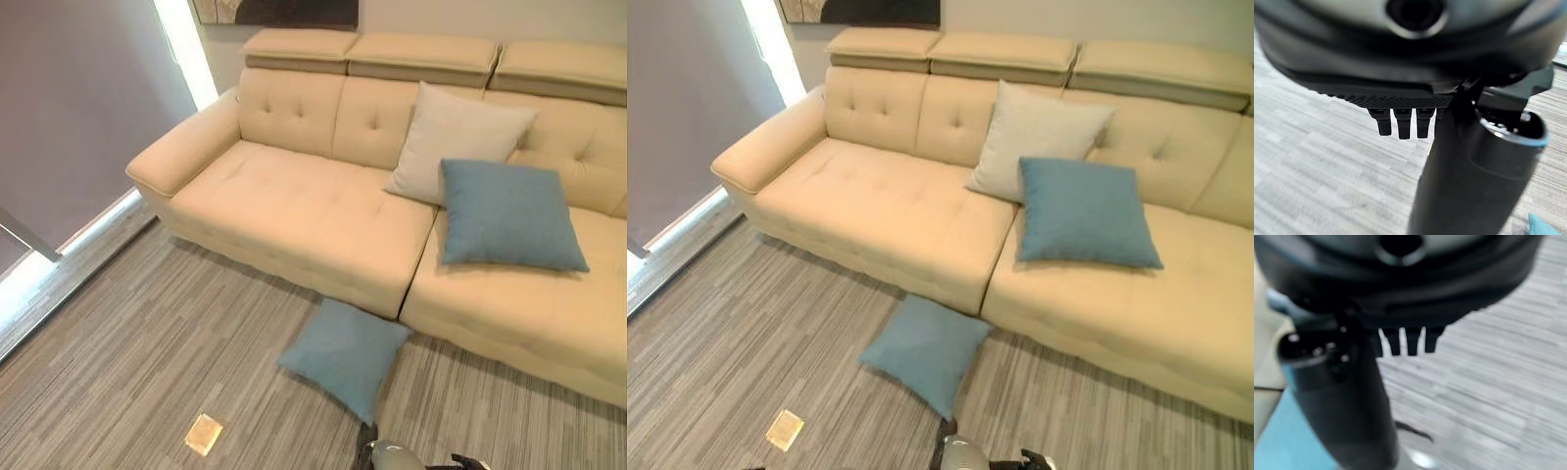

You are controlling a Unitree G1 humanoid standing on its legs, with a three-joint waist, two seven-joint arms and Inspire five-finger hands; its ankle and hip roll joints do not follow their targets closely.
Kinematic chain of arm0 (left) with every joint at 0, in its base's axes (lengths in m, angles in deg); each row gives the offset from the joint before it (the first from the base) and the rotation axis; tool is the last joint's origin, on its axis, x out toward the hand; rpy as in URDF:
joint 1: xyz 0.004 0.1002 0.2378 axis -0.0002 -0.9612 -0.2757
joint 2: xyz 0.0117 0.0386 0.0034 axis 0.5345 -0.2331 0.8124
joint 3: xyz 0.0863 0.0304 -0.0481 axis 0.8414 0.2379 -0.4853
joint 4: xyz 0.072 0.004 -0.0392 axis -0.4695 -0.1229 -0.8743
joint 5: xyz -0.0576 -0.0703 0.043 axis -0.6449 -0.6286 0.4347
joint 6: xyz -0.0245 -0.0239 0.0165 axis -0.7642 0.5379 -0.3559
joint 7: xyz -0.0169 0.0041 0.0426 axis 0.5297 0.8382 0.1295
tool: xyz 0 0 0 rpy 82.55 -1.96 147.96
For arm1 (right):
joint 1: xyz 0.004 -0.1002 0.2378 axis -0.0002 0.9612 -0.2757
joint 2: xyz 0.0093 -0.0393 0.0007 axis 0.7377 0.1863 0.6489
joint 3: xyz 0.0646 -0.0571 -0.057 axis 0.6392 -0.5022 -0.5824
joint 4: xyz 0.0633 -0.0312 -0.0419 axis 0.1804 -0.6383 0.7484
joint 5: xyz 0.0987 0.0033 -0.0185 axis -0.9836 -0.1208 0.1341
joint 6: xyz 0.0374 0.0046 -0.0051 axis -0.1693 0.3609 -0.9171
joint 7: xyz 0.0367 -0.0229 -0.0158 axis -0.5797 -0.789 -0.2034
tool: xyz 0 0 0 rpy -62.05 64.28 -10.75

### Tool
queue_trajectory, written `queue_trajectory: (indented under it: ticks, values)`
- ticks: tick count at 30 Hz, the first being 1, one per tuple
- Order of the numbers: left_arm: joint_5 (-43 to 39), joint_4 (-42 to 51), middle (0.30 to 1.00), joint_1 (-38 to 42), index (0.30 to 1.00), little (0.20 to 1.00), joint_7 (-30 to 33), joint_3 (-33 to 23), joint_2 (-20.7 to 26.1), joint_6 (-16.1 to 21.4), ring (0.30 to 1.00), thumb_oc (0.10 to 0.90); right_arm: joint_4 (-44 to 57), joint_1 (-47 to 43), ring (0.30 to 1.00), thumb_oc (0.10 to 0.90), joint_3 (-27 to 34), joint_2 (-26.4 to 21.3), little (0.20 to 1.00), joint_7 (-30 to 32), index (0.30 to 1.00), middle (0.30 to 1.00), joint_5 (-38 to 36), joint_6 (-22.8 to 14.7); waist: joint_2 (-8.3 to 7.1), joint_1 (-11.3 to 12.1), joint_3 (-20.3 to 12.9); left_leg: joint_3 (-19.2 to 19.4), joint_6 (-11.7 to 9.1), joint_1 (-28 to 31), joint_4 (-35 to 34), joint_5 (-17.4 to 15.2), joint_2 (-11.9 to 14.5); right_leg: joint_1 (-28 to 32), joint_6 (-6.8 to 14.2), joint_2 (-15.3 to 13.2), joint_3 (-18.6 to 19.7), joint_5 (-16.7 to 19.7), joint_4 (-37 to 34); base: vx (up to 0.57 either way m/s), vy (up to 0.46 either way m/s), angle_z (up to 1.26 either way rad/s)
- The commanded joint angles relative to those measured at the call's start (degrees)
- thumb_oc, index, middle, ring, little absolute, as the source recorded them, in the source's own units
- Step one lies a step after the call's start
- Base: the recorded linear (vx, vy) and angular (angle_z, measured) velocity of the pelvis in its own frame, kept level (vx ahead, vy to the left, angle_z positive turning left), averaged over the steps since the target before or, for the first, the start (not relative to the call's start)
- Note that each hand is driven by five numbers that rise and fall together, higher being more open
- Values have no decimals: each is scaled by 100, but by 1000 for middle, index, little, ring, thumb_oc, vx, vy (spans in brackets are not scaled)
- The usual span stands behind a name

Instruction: Pick up all the scattered cushions and arrange them neatly on the sofa.

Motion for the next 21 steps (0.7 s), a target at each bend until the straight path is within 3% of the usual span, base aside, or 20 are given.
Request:
queue_trajectory:
  ticks: [1, 2, 3, 4, 6, 7, 8, 10, 12, 13, 14, 15, 18, 20, 21]
  values:
    - [352, 59, 900, 411, 900, 900, 464, 192, 248, 63, 900, 800, 161, -240, 900, 800, -122, -278, 900, 311, 900, 900, 45, -186, 88, 9, 103, 526, 358, -672, 815, 51, 18, 121, 234, -5, 339, -77, -156, 94, -47, -49]
    - [460, 131, 900, 309, 900, 900, 458, 84, 558, 73, 900, 800, 1958, -618, 900, 800, -69, -1784, 900, 91, 900, 900, 474, -688, 87, 65, 121, 663, 371, -877, 809, 63, 184, 187, 217, 4, 374, -176, -114, 74, -15, -29]
    - [461, 132, 900, 311, 900, 900, 460, 92, 544, 71, 900, 800, 1989, -596, 900, 800, -52, -1802, 900, 85, 900, 900, 475, -669, 96, 67, 111, 661, 374, -889, 805, 73, 178, 177, 217, -2, 370, -170, -116, 149, 74, -23]
    - [450, 347, 900, 235, 900, 900, 326, -164, 531, 189, 900, 800, 4086, -958, 900, 800, 262, -2184, 900, 635, 900, 900, 725, -671, 171, 156, 147, 784, 456, -892, 73, -5, 398, 172, 226, 59, 530, -321, 50, 162, 131, -34]
    - [538, 381, 900, 259, 900, 900, 434, -243, 515, 209, 900, 800, 4819, -835, 900, 800, 542, -2197, 900, 918, 900, 900, 805, -973, 228, 147, 170, 784, 413, -814, -808, 61, 662, 227, 311, 115, 698, -473, 159, 177, 166, -69]
    - [539, 380, 900, 262, 900, 900, 434, -241, 517, 209, 900, 800, 4827, -830, 900, 800, 548, -2195, 900, 918, 900, 900, 807, -968, 213, 153, 162, 795, 416, -805, -856, 100, 645, 220, 311, 102, 704, -453, 142, 171, 233, -59]
    - [638, 463, 900, 364, 900, 900, 579, -212, 526, 190, 900, 800, 5174, -794, 900, 800, 593, -2213, 900, 1053, 900, 900, 923, -1040, 304, 153, 188, 661, 315, -769, -1702, 519, 945, 282, 379, 112, 837, -578, 237, 164, 251, -35]
    - [690, 536, 900, 480, 900, 900, 754, -150, 507, 213, 900, 800, 5341, -912, 900, 800, 511, -2177, 900, 1165, 900, 900, 1009, -1055, 429, 170, 279, 431, 177, -693, -2449, 1046, 1237, 326, 483, 85, 1029, -731, 380, 193, 319, -60]
    - [678, 517, 900, 598, 900, 900, 915, -99, 505, 180, 900, 800, 5303, -1114, 900, 800, 371, -2124, 900, 1252, 900, 900, 948, -1019, 486, 201, 369, 295, 98, -748, -2848, 1279, 1485, 334, 562, -21, 1190, -869, 569, 148, 232, -49]
    - [678, 514, 900, 603, 900, 900, 917, -103, 505, 180, 900, 800, 5296, -1125, 900, 800, 365, -2123, 900, 1254, 900, 900, 946, -1021, 474, 199, 381, 303, 98, -731, -2858, 1280, 1475, 332, 563, -33, 1196, -889, 593, 216, 319, -17]
    - [556, 439, 900, 647, 900, 900, 1017, -122, 499, 156, 900, 800, 5060, -1559, 900, 800, 138, -2041, 900, 1277, 900, 900, 808, -920, 557, 255, 412, 40, 20, -760, -3153, 1453, 1647, 277, 665, -99, 1489, -1012, 798, 289, 418, -13]
    - [538, 325, 900, 594, 900, 900, 1055, -199, 484, 136, 900, 800, 4833, -1778, 900, 800, -8, -1991, 900, 1164, 900, 900, 725, -835, 660, 248, 319, 67, -80, -566, -3376, 1532, 1751, 210, 775, -82, 1636, -1099, 889, 288, 419, -26]
    - [555, 296, 900, 556, 900, 900, 1049, -197, 482, 135, 900, 800, 4691, -1829, 900, 800, -30, -1966, 900, 1132, 900, 900, 677, -814, 674, 272, 247, 158, -137, -579, -3313, 1531, 1750, 274, 831, -152, 1653, -1087, 808, 217, 225, -55]
    - [554, 339, 900, 569, 900, 900, 1065, -120, 524, 198, 900, 800, 4491, -1824, 900, 800, 17, -1896, 900, 1099, 900, 900, 514, -792, 644, 283, 214, 213, -166, -714, -3020, 1450, 1661, 368, 891, -330, 1647, -1012, 694, 251, 280, -22]
    - [412, 443, 900, 686, 900, 900, 1037, -106, 606, 290, 900, 800, 4441, -1812, 900, 800, 187, -1840, 900, 1068, 900, 900, 232, -854, 608, 298, 223, 256, -164, -800, -2868, 1285, 1480, 425, 981, -525, 1675, -916, 498, 171, 265, 13]
